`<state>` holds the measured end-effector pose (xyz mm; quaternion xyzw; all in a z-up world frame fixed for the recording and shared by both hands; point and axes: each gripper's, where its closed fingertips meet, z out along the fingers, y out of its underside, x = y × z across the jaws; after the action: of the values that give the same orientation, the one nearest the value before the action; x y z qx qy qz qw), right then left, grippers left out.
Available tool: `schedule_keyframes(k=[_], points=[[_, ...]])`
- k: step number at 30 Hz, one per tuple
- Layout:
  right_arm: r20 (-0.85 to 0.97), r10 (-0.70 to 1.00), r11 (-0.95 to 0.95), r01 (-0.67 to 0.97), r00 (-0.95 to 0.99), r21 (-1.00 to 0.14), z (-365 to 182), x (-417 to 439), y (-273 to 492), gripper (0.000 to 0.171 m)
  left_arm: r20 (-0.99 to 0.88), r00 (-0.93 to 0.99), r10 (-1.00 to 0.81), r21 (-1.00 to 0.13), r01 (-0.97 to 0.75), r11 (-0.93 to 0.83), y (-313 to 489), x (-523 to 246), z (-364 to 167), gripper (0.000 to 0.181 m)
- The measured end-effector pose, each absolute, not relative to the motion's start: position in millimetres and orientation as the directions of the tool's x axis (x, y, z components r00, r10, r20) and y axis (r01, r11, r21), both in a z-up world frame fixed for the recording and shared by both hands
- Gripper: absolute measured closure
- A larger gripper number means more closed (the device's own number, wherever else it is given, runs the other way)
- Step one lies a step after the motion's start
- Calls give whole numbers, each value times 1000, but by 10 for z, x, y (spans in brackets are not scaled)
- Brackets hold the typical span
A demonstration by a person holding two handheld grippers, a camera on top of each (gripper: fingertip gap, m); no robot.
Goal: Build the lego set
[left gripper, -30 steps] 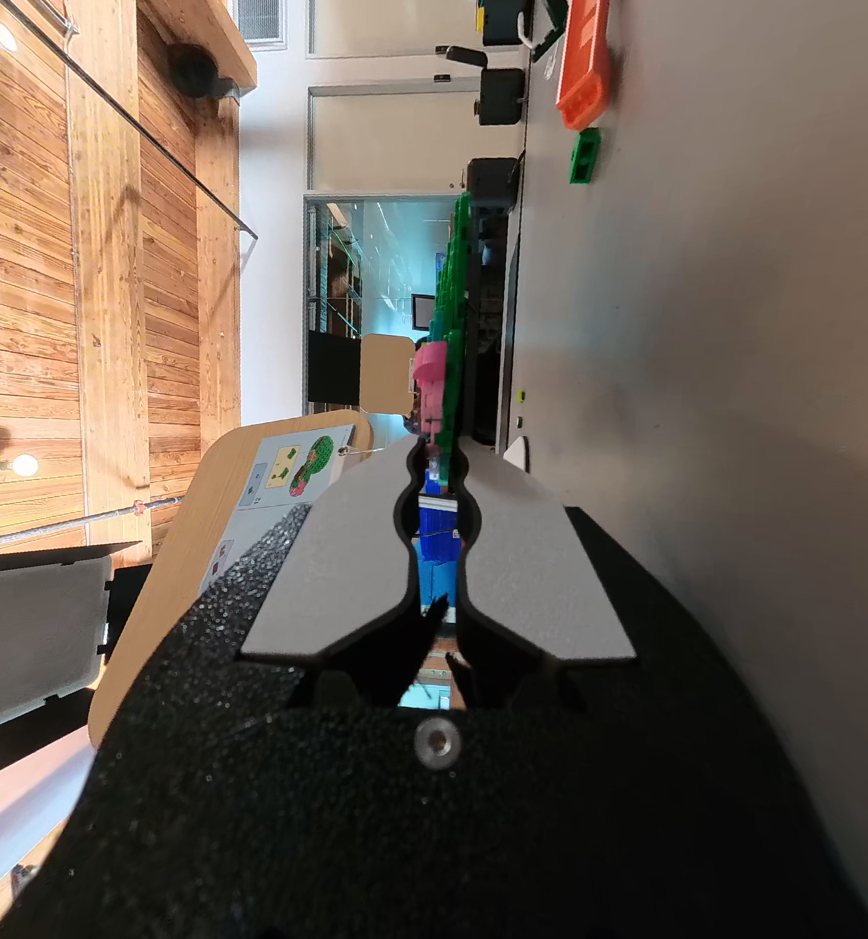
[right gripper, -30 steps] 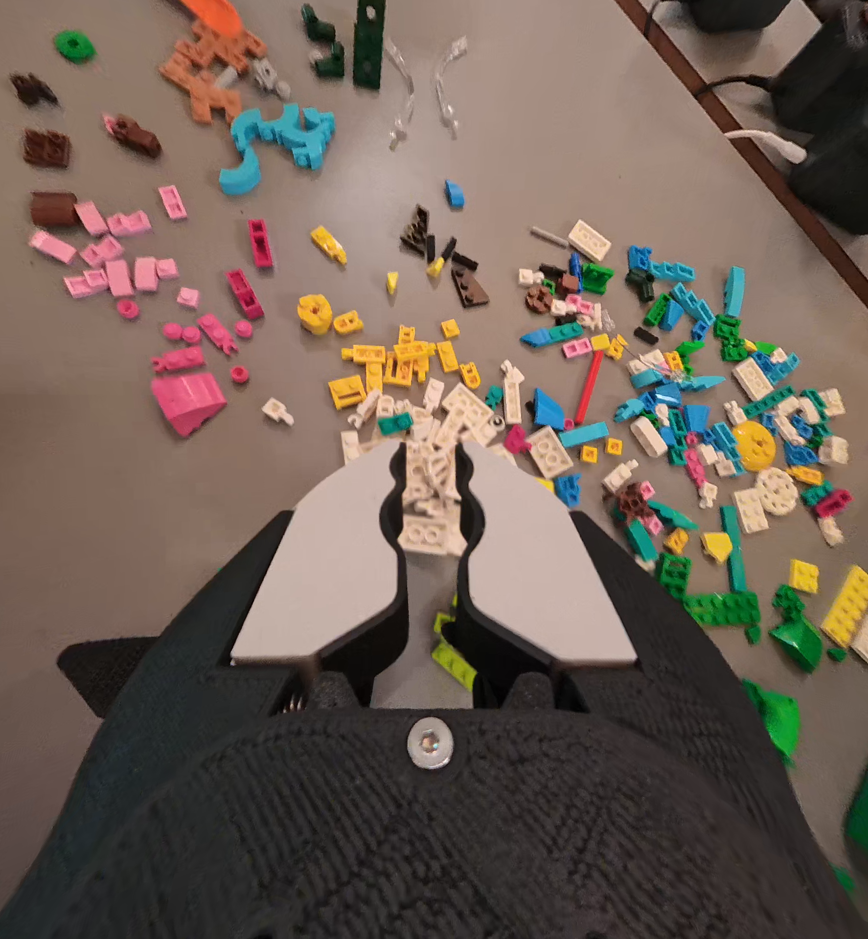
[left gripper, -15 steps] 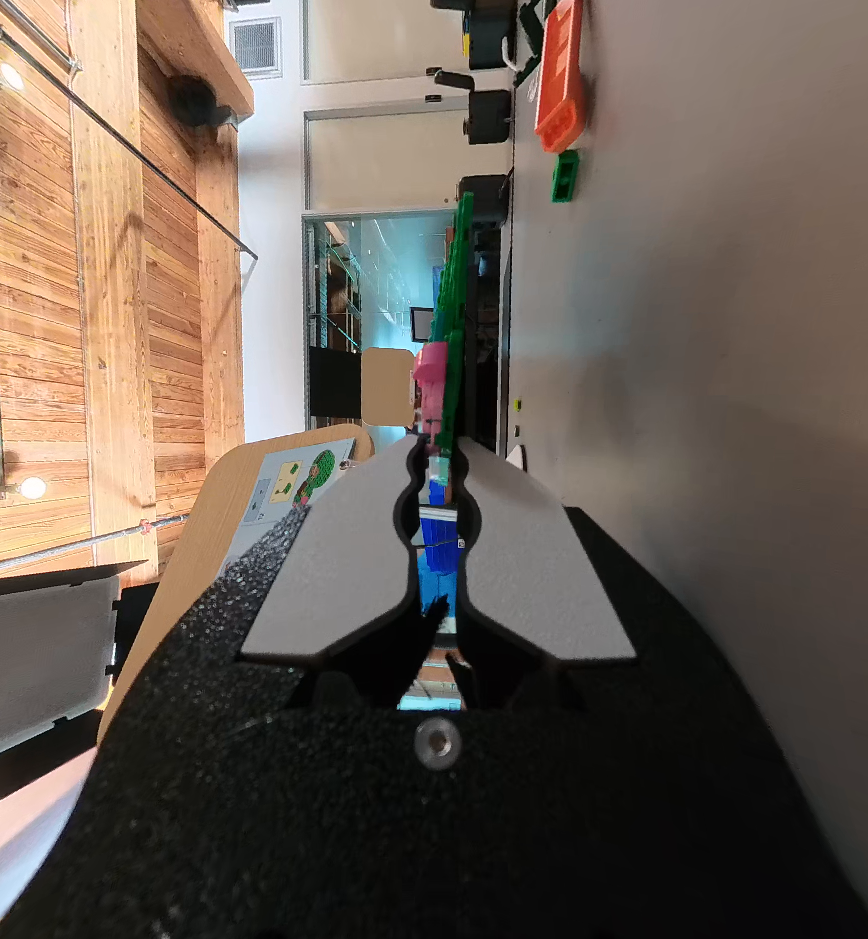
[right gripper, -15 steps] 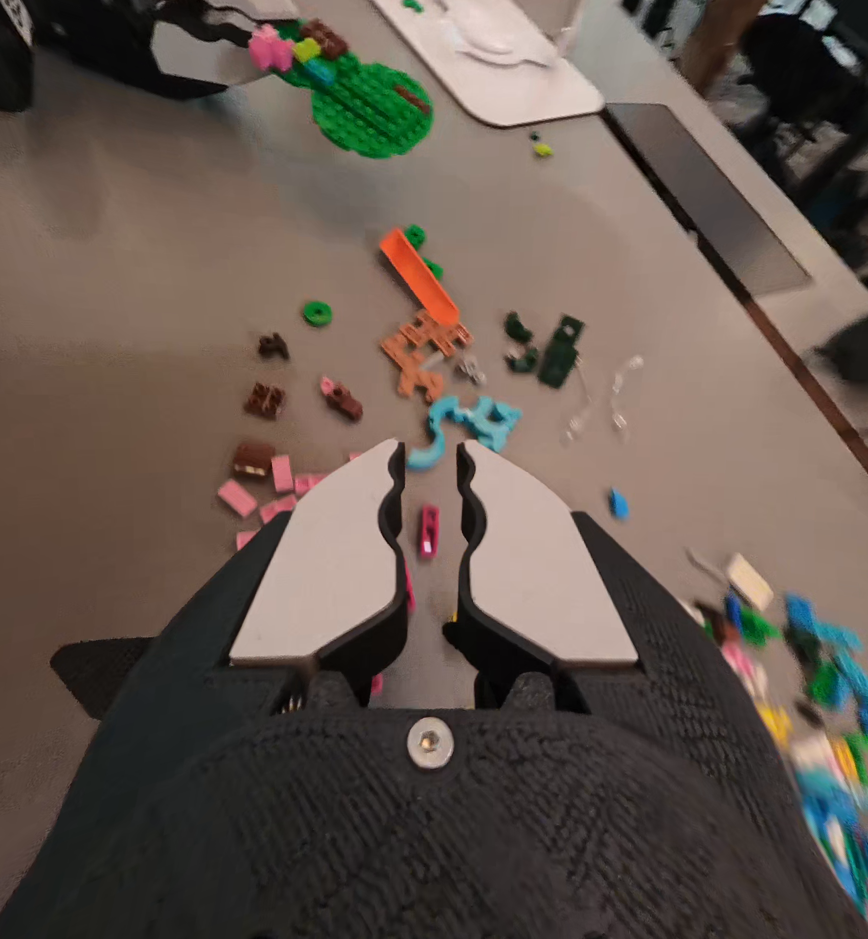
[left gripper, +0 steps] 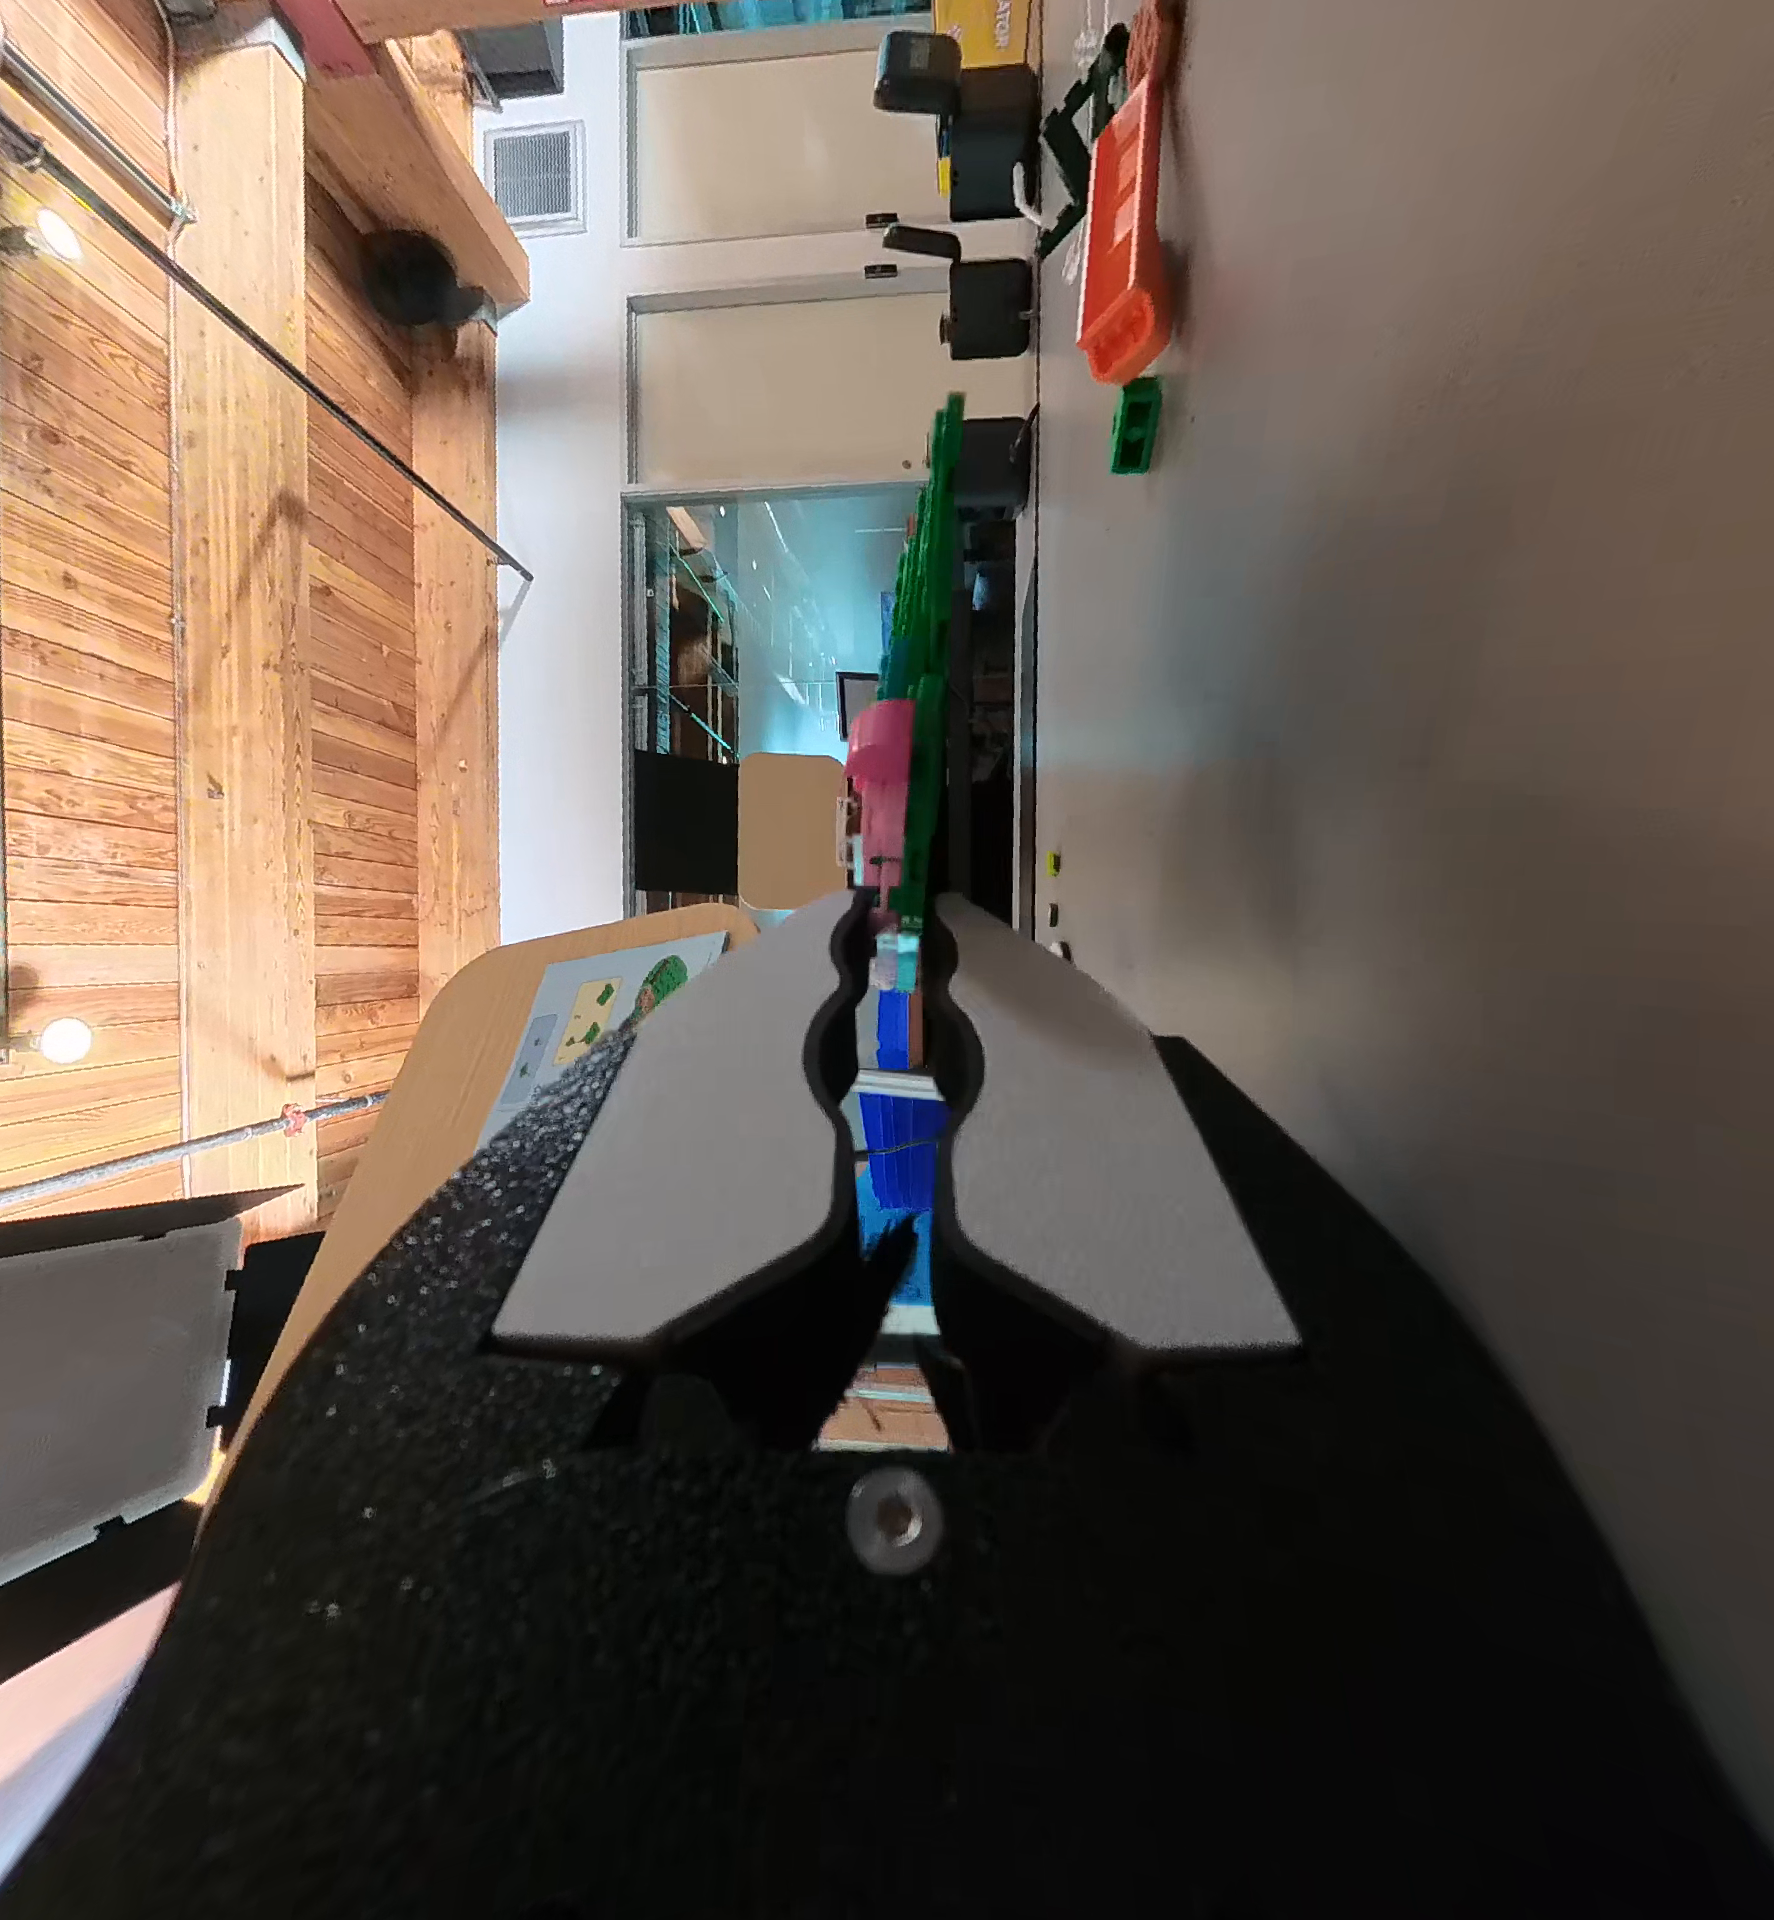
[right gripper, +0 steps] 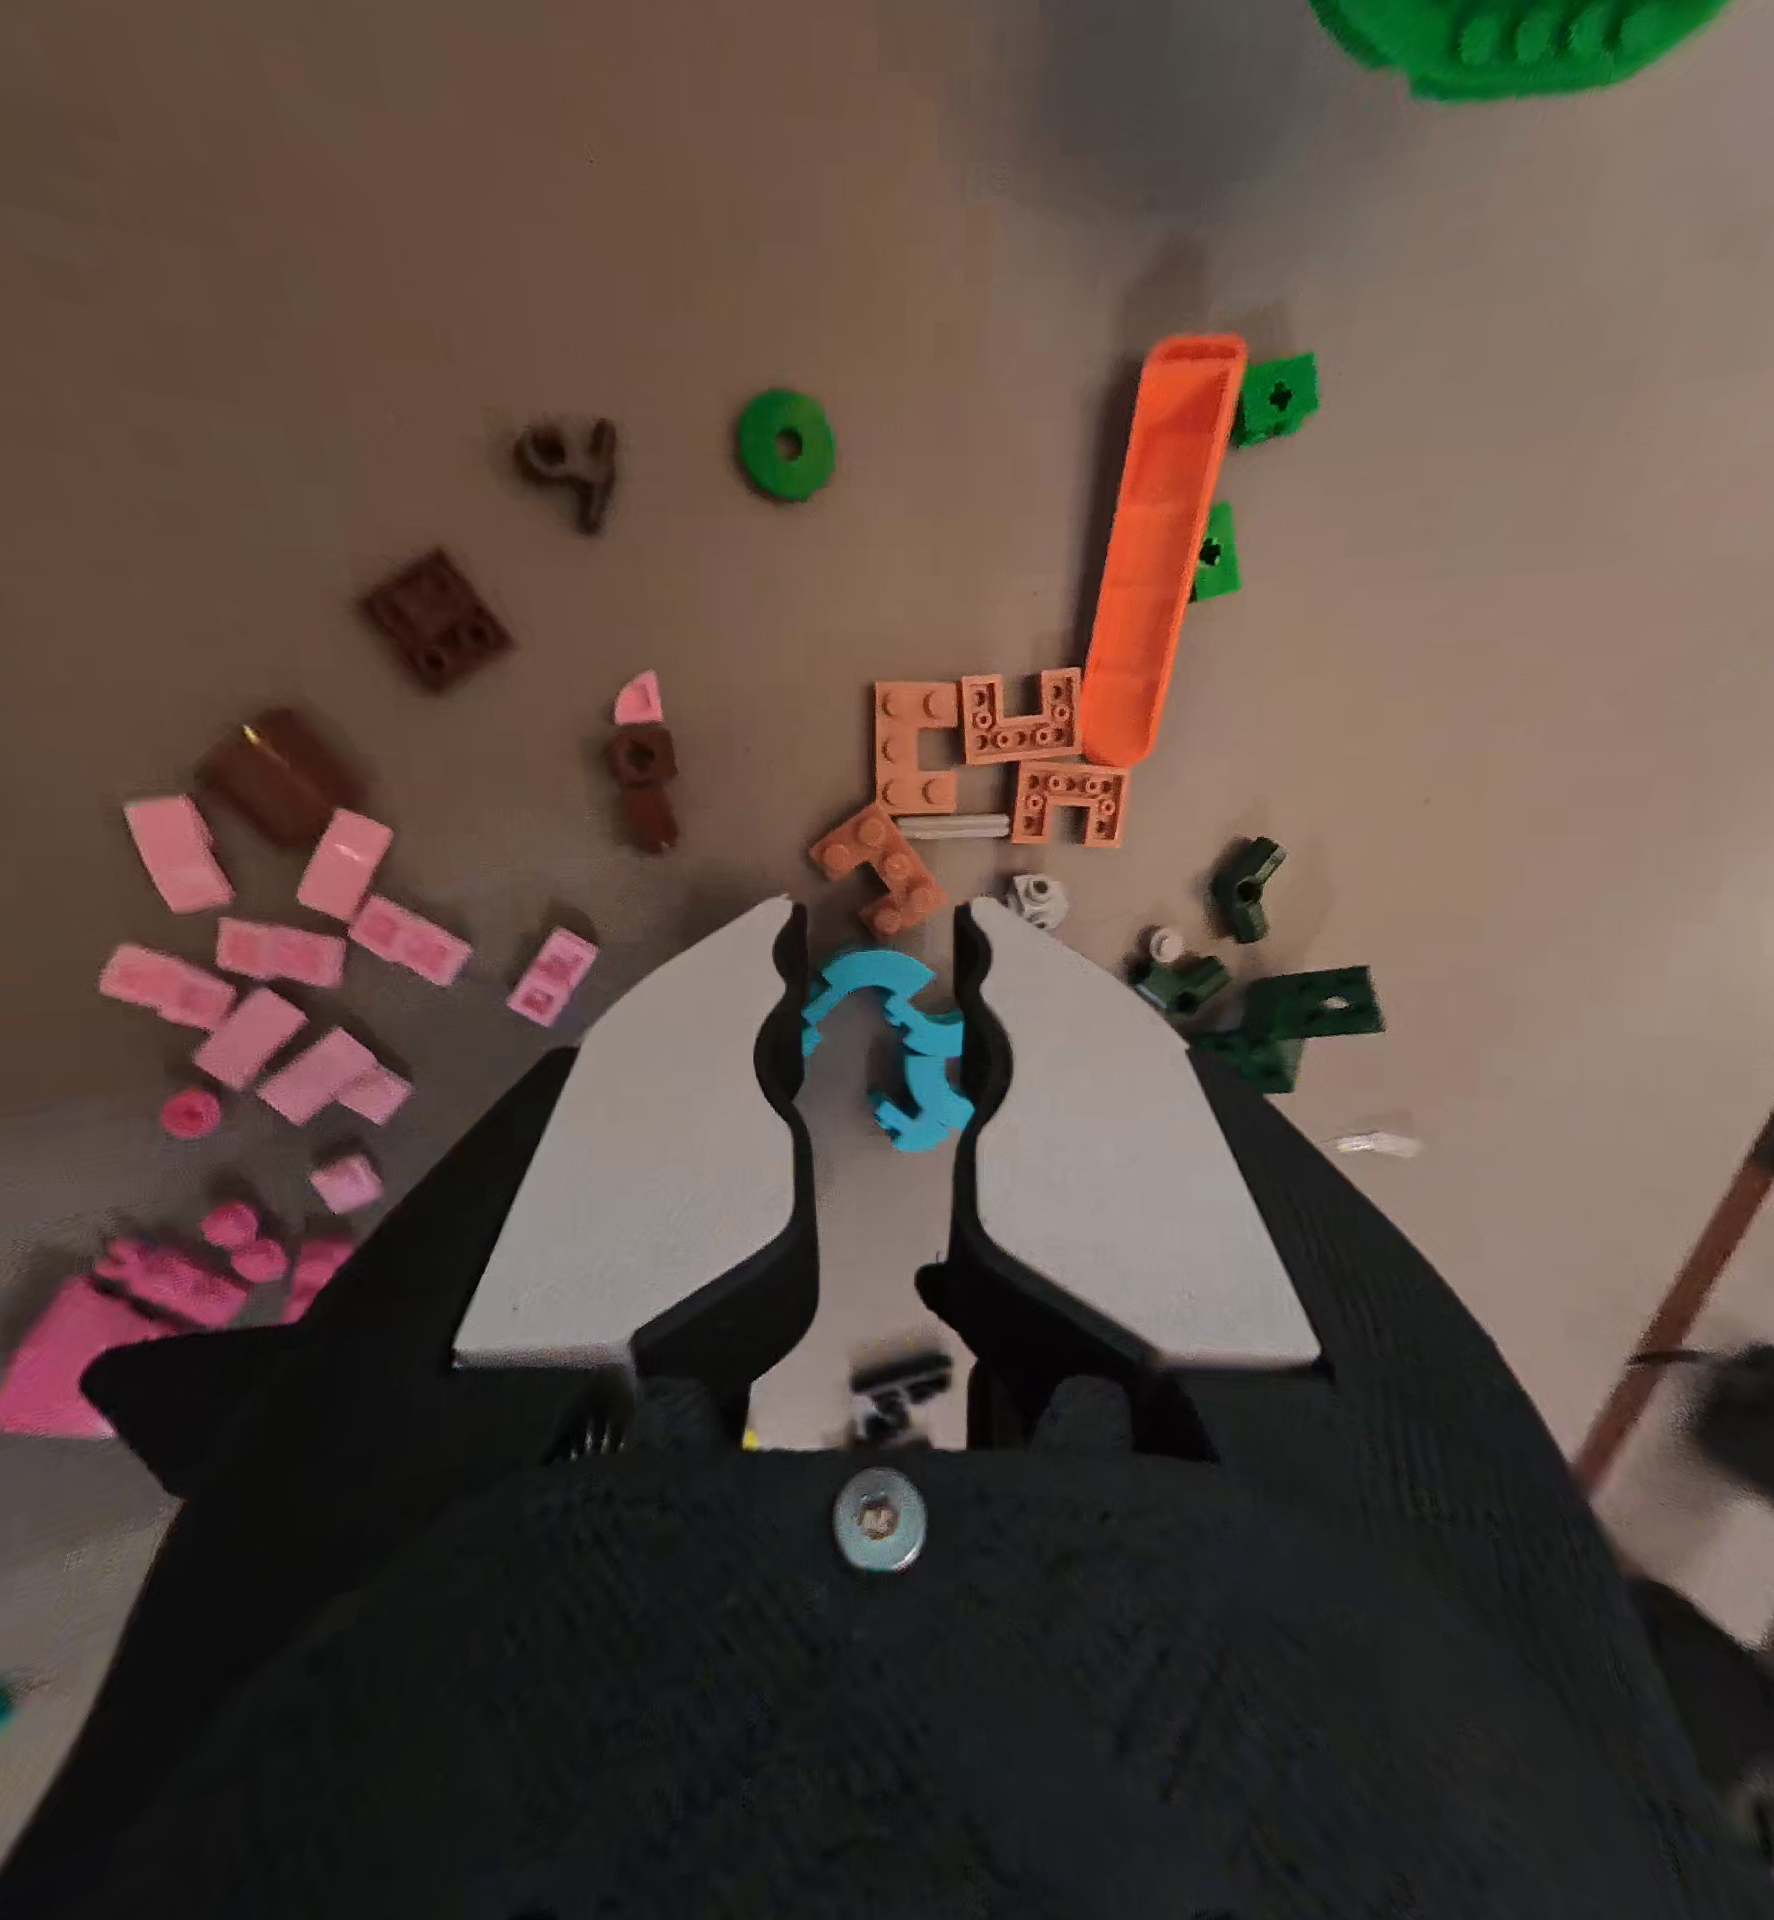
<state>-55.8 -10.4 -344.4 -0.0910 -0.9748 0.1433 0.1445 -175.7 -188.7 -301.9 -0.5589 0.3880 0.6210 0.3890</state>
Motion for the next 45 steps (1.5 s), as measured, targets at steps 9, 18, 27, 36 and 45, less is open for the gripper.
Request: schedule_keyframes(k=[9, 18, 27, 36, 45], points=[[194, -80, 992, -96, -978, -76, -3447, -629, -100, 154, -998, -45, 55, 23, -936, -350, -1897, -1684, -3009, 173], [76, 9, 999, 7, -997, -38, -3557, -639, -138, 162, -998, -26, 52, 9, -958, -285, -1892, -1553, -3013, 173], [-18, 560, 779, 534, -828, -329, -3291, -830, -955, 162, -989, -42, 143, -11, -936, -353, -2066, -1790, -2806, 173], [-132, 688, 654, 689, -713, -312, -3445, -969, -1434, 161, -993, -44, 110, -4, -916, -400, -2232, -2109, -2849, 173], [-99, 628, 668, 600, -772, -440, -3495, -910, -1488, 142, -993, -74, 95, 37, -937, -347, -2171, -1934, -2872, 173]])
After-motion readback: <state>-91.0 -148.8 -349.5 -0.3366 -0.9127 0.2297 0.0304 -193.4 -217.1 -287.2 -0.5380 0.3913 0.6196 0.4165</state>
